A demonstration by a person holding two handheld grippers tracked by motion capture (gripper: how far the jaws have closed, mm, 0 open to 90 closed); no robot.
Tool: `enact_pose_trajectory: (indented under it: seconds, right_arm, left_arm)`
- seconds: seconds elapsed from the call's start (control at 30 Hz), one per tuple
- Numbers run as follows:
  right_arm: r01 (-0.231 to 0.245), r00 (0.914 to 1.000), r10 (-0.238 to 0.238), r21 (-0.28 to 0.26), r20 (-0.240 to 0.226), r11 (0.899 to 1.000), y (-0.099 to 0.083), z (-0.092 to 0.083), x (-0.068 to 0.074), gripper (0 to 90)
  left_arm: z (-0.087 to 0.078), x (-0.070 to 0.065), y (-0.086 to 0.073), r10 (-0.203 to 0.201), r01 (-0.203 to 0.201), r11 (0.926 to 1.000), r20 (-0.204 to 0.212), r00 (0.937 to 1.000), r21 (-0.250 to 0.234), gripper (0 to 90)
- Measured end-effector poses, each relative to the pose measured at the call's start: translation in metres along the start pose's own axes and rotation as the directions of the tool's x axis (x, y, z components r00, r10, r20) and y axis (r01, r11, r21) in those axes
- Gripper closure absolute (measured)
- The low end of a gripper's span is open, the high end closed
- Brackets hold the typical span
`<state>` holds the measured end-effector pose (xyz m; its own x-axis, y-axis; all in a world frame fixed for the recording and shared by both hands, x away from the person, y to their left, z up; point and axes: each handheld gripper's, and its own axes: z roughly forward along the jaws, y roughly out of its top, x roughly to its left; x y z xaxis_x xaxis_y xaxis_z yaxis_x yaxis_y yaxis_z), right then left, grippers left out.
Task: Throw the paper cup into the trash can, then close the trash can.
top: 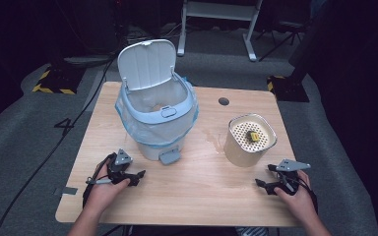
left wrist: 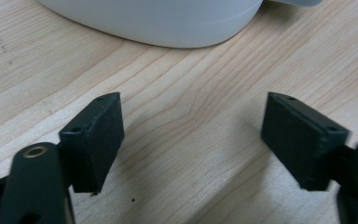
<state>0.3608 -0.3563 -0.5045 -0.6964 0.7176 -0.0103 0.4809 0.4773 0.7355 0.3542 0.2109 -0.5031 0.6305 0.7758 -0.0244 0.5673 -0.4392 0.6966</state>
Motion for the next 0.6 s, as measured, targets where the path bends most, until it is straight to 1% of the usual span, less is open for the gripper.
enact_pose_trajectory:
  seconds: [0.07,0.1,0.13,0.17,0.2,0.3,0.37,0.4,0.5,0.6]
  right_arm:
    - [0.000,1.0000,0.000,0.000,-0.001,1.000,0.000,0.000,0.000,14.9]
    - [0.000,1.0000,0.000,0.000,-0.001,1.000,0.000,0.000,0.000,14.9]
    - [-0.001,1.0000,0.001,0.000,-0.001,1.000,0.000,0.000,0.000,14.9]
    - [-0.001,1.0000,0.001,0.000,-0.002,1.000,0.000,0.000,0.000,14.9]
    - [-0.001,1.0000,0.001,0.000,-0.002,1.000,0.000,0.000,0.000,14.9]
    - [-0.001,1.0000,0.001,-0.001,-0.005,1.000,0.000,0.000,0.000,14.9]
    - [-0.001,1.0000,0.001,-0.001,-0.005,1.000,0.000,0.000,0.000,14.9]
    - [-0.001,1.0000,0.001,-0.001,-0.005,1.000,0.000,0.000,0.000,14.9]
    - [-0.004,1.0000,0.004,-0.002,-0.008,1.000,0.000,0.000,0.000,15.0]
    - [-0.004,1.0000,0.004,-0.002,-0.007,1.000,0.000,0.000,0.000,15.0]
  left_arm:
    - [-0.002,0.000,0.001,0.002,-0.002,0.9999,0.000,1.0000,0.015,29.6]
    - [-0.004,0.000,0.002,0.009,-0.009,0.9996,0.000,1.0000,0.027,29.6]
    - [-0.006,0.000,0.002,0.003,-0.003,0.9996,0.013,0.9999,0.027,30.4]
    - [-0.008,0.000,0.002,0.007,-0.007,0.9998,0.019,0.9998,0.020,30.6]
    - [-0.010,0.001,0.003,0.001,-0.001,0.9999,0.034,0.9994,0.015,30.6]
    - [-0.019,0.003,0.004,0.005,-0.005,1.0000,0.049,0.9988,0.005,31.4]
    - [-0.026,0.005,0.006,-0.005,0.006,0.9999,0.064,0.9980,-0.011,34.5]
    - [-0.029,0.006,0.007,-0.013,0.015,0.9997,0.073,0.9972,-0.020,34.5]
    - [-0.040,0.009,0.010,0.002,0.001,0.9994,0.083,0.9966,-0.035,36.5]
    - [-0.051,0.011,0.013,0.012,-0.008,0.9990,0.104,0.9945,-0.044,37.5]
